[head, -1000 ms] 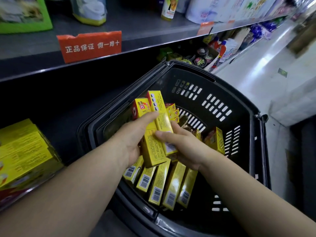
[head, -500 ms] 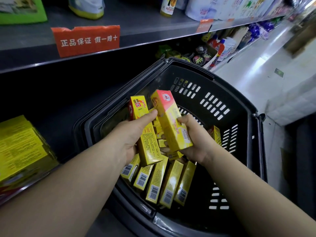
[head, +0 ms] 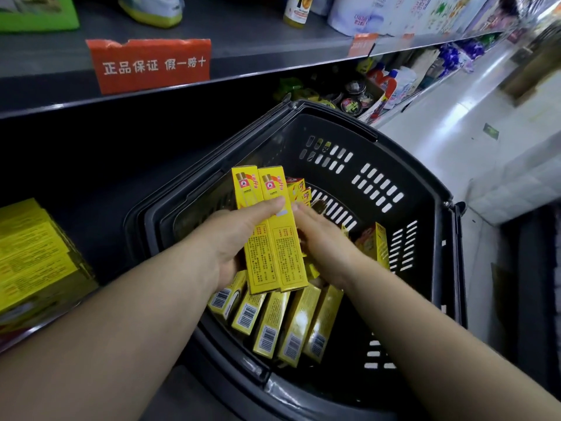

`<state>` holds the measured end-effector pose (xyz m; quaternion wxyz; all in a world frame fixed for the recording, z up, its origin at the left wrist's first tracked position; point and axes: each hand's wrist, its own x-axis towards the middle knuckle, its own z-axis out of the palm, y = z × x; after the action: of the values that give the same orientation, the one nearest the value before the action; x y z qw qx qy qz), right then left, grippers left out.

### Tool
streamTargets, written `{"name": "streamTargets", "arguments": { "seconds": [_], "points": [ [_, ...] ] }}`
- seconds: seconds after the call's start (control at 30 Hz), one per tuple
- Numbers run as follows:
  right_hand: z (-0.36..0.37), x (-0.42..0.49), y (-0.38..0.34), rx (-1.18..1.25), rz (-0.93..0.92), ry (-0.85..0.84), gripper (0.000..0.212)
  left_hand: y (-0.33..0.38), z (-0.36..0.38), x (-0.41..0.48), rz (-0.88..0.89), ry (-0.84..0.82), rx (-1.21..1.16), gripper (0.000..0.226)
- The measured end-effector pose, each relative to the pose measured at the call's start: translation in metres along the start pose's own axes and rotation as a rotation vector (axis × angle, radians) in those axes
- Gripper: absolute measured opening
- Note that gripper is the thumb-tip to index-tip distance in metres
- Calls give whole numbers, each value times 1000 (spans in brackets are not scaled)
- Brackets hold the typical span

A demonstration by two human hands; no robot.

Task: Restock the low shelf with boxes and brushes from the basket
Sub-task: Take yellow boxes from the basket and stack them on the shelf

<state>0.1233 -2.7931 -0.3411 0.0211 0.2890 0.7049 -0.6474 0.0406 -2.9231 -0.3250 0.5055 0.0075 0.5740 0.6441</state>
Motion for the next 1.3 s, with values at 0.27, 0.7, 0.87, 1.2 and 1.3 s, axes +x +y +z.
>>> {"name": "streamTargets", "arguments": {
  "seconds": [0.27,0.7,0.87,1.2,1.3],
  "points": [
    [-70,59,60,-1032,403,142,45,-2,-3,3,-2,115,27,43],
    [-62,56,63,-1546,172,70,35,-4,-4,8,-50,16,54,33],
    [-50,6,1,-908,-173,186,45,-3,-4,3,-61,5,-34,19],
    [-12,-83,-32,-249,-467,-34,32,7,-3,-33,55,-114,-150,51],
    [1,-87,-45,-340,-512,118,31,8,-6,-48,81,-105,-166,55]
  ]
}}
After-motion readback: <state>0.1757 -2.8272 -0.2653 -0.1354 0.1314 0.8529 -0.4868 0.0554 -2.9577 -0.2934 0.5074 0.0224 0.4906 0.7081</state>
